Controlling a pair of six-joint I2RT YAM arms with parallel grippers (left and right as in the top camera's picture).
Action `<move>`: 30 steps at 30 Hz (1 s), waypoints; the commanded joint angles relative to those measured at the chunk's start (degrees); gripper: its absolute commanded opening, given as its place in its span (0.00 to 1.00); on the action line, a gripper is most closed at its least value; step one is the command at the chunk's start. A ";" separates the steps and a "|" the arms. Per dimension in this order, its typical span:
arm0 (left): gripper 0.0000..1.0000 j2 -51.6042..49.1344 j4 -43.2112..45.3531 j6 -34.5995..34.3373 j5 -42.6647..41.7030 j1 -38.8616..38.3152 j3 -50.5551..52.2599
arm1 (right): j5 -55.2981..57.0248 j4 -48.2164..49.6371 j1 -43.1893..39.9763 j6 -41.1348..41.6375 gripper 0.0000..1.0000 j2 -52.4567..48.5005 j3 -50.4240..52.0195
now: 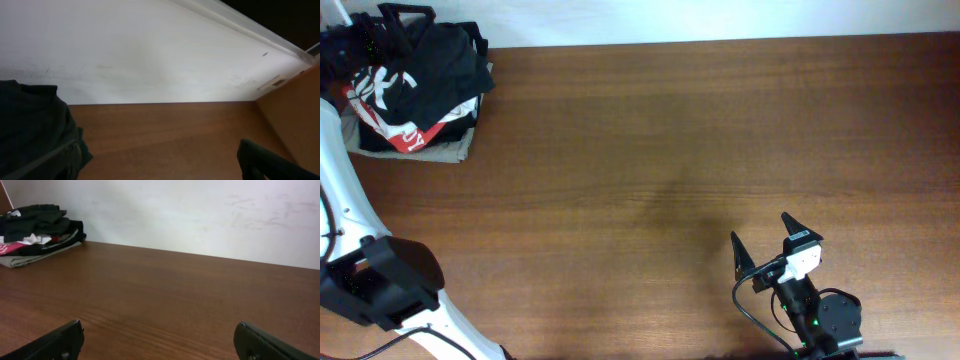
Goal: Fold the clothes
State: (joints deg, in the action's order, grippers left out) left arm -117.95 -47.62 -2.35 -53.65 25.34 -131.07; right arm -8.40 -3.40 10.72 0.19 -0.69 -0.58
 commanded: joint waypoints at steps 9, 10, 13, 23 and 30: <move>0.99 25.44 -0.04 0.68 14.64 -16.39 32.02 | 0.72 -0.46 0.50 0.04 0.99 0.50 0.26; 0.99 27.78 -0.04 0.68 15.30 -18.23 35.39 | 0.72 -0.46 0.50 0.04 0.99 0.50 0.26; 0.99 34.51 -0.04 0.70 15.78 -23.85 44.63 | 0.72 -0.46 0.50 0.04 0.99 0.50 0.26; 0.99 59.69 19.28 0.68 21.16 -27.32 77.59 | 0.72 -0.46 0.50 0.04 0.99 0.50 0.26; 0.99 82.44 63.36 0.68 27.85 -27.26 111.75 | 0.72 -0.46 0.50 0.04 0.99 0.50 0.26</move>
State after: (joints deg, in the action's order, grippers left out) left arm -44.36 5.21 -2.31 -31.29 -2.13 -32.42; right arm -8.14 -3.44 10.83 0.19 -0.69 -0.58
